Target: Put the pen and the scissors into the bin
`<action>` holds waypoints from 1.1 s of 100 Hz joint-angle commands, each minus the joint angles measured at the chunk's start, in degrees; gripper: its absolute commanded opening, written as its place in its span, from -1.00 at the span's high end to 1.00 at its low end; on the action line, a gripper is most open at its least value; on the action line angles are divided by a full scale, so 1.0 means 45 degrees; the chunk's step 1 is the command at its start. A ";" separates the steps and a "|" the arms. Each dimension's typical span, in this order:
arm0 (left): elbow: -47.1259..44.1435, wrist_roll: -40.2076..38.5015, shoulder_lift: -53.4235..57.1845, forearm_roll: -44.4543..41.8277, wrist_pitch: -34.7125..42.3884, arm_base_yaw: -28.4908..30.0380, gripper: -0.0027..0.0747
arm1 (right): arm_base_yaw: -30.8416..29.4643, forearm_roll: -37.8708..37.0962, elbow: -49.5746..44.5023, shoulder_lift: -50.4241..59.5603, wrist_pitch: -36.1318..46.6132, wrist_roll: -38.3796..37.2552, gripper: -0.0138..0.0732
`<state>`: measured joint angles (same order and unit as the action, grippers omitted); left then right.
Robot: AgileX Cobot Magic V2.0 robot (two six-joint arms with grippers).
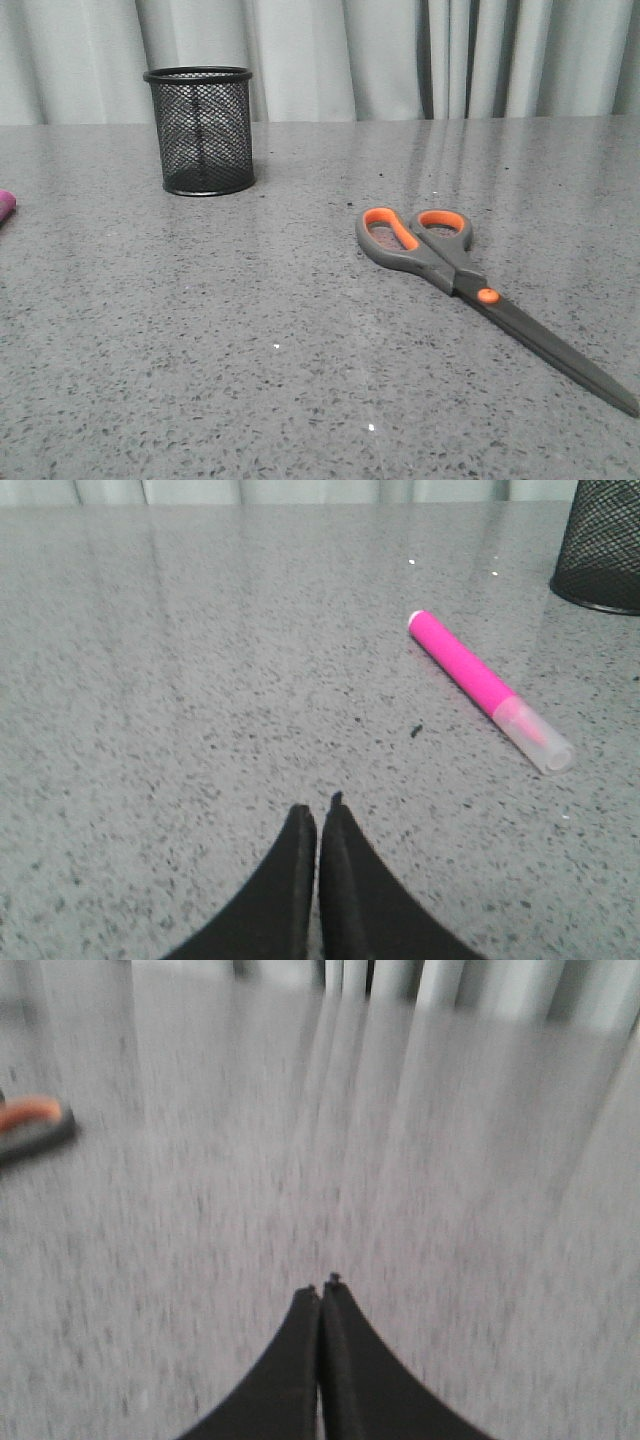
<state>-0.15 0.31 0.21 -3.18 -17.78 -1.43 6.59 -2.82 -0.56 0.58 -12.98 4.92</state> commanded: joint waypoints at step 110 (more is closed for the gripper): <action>0.6481 0.0543 -0.6899 0.6671 -0.2136 0.0015 -0.01 | -0.0017 0.4554 0.5227 -0.3925 -0.1074 -0.2757 0.21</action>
<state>22.95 2.02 -23.13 26.45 -24.14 -1.43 6.59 18.34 18.84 -12.53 -16.44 -9.23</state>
